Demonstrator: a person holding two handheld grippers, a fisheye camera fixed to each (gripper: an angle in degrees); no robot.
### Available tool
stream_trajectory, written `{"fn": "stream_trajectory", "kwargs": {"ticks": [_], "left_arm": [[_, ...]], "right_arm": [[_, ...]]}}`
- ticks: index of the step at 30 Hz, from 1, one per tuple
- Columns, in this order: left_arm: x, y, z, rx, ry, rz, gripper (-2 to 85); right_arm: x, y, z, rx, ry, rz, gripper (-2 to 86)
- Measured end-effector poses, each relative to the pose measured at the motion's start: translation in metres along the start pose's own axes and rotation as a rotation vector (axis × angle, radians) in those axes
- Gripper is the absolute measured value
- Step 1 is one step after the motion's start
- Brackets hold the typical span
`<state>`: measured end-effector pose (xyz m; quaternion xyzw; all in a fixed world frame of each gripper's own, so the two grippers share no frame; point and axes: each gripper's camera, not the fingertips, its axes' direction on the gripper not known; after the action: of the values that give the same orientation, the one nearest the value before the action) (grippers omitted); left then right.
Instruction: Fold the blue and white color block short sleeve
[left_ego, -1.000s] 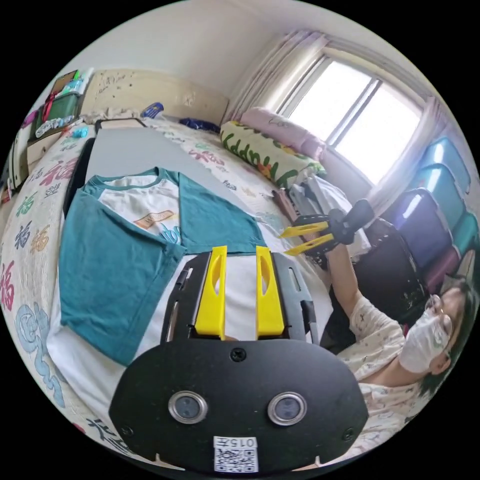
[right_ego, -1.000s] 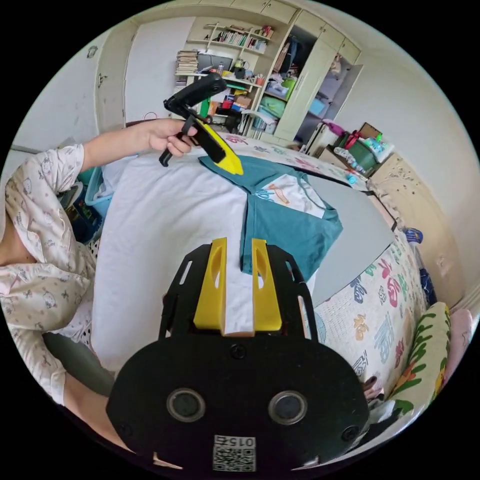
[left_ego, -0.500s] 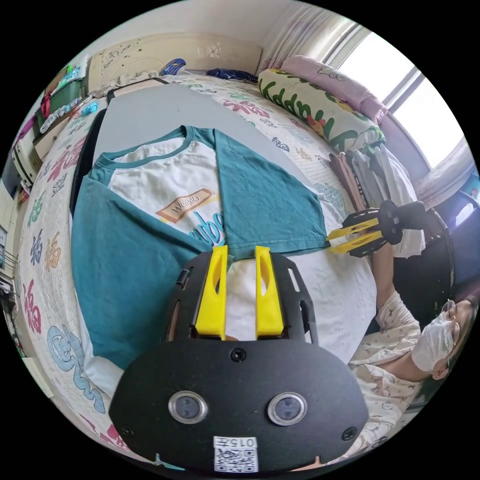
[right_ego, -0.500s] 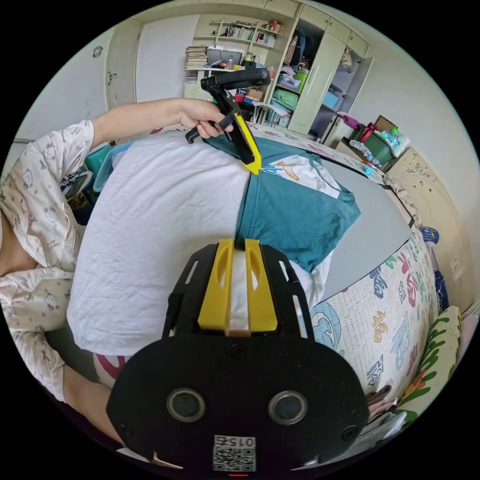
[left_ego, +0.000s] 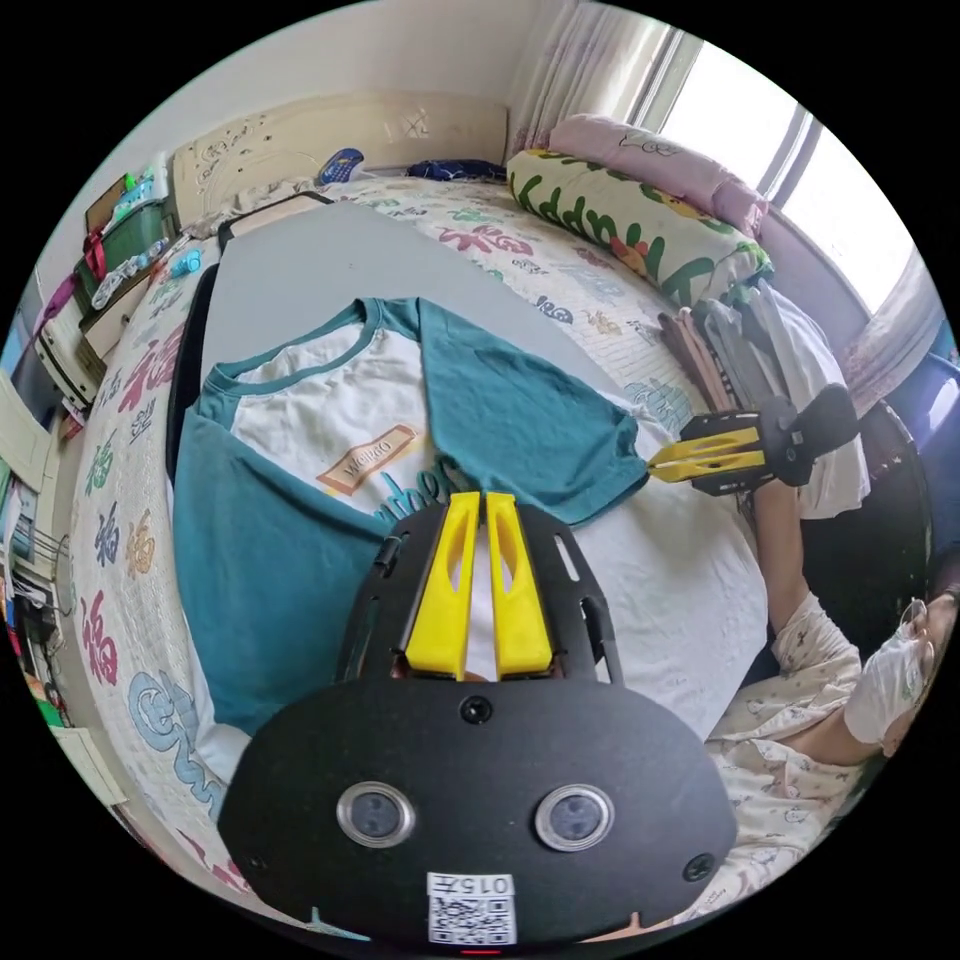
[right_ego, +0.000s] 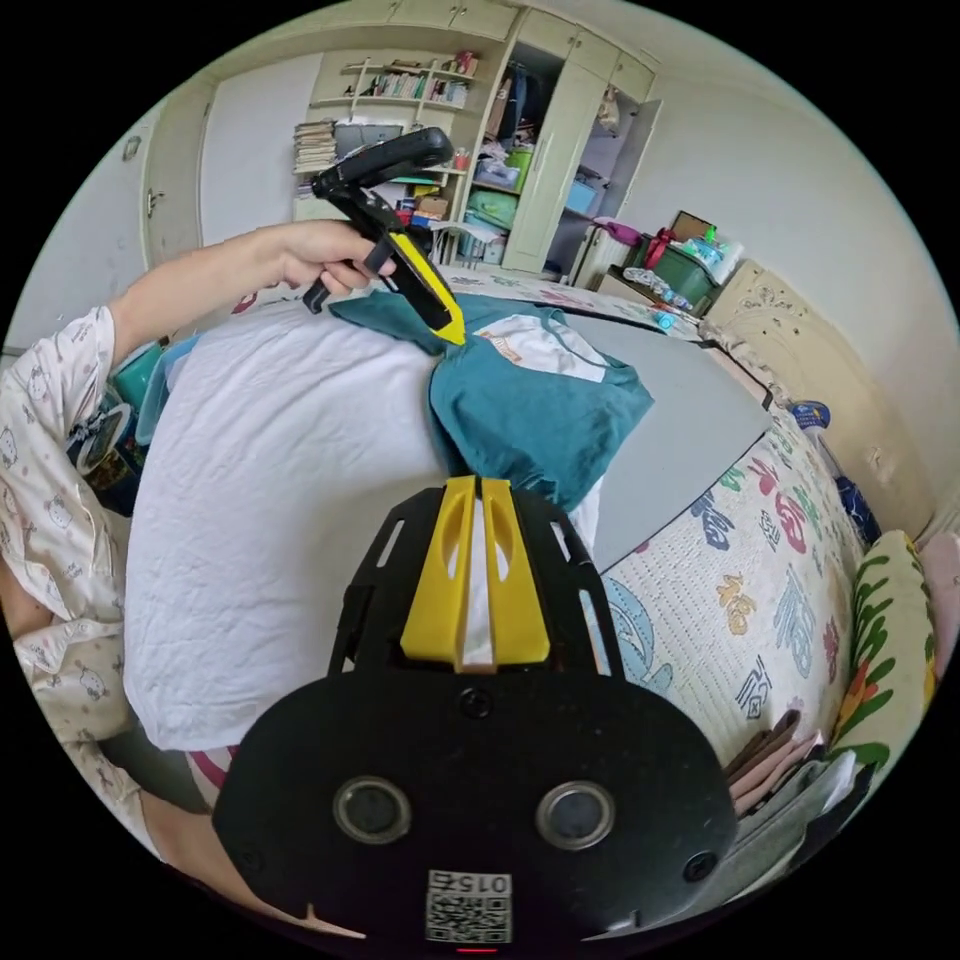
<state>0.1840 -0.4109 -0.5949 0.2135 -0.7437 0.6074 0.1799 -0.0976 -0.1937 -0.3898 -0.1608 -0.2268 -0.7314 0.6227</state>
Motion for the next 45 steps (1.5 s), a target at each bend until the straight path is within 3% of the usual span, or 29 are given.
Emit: {"fn": "stream_trajectory", "kwargs": {"ticks": [6, 11, 15, 19, 23, 28, 35, 40, 45], "left_arm": [[0.047, -0.129, -0.035, 0.265, 0.018, -0.011, -0.1], [0.133, -0.305, 0.03, 0.408, 0.135, 0.025, 0.3], [0.201, -0.416, 0.116, 0.384, 0.157, 0.041, 1.3], [0.253, -0.509, 0.222, 0.217, 0.202, 0.037, 6.8], [0.289, -0.546, 0.197, 0.255, 0.24, 0.089, 8.7], [0.305, -0.51, 0.04, 0.333, 0.219, 0.249, 8.7], [0.227, -0.29, -0.209, 0.38, 0.096, 0.46, 8.0], [0.137, -0.185, -0.238, 0.208, 0.003, 0.623, 8.1], [0.052, -0.147, -0.219, 0.121, 0.158, 0.739, 10.8]], "right_arm": [[0.048, -0.006, -0.028, 0.191, 0.118, 0.366, -0.4], [0.083, 0.011, -0.045, 0.308, 0.288, 0.695, 0.1], [0.094, 0.01, -0.036, 0.291, 0.352, 0.769, 0.3], [0.101, 0.007, -0.032, 0.26, 0.505, 0.907, 1.3], [0.076, 0.0, -0.047, 0.37, 0.538, 0.818, 4.7], [0.064, -0.019, -0.035, 0.354, 0.408, 0.71, 5.7], [0.001, -0.087, -0.01, 0.284, 0.079, 0.362, 8.4], [-0.028, -0.177, 0.041, 0.064, -0.116, 0.309, 8.4], [-0.07, -0.258, 0.1, -0.097, -0.173, 0.285, 9.5]]}}
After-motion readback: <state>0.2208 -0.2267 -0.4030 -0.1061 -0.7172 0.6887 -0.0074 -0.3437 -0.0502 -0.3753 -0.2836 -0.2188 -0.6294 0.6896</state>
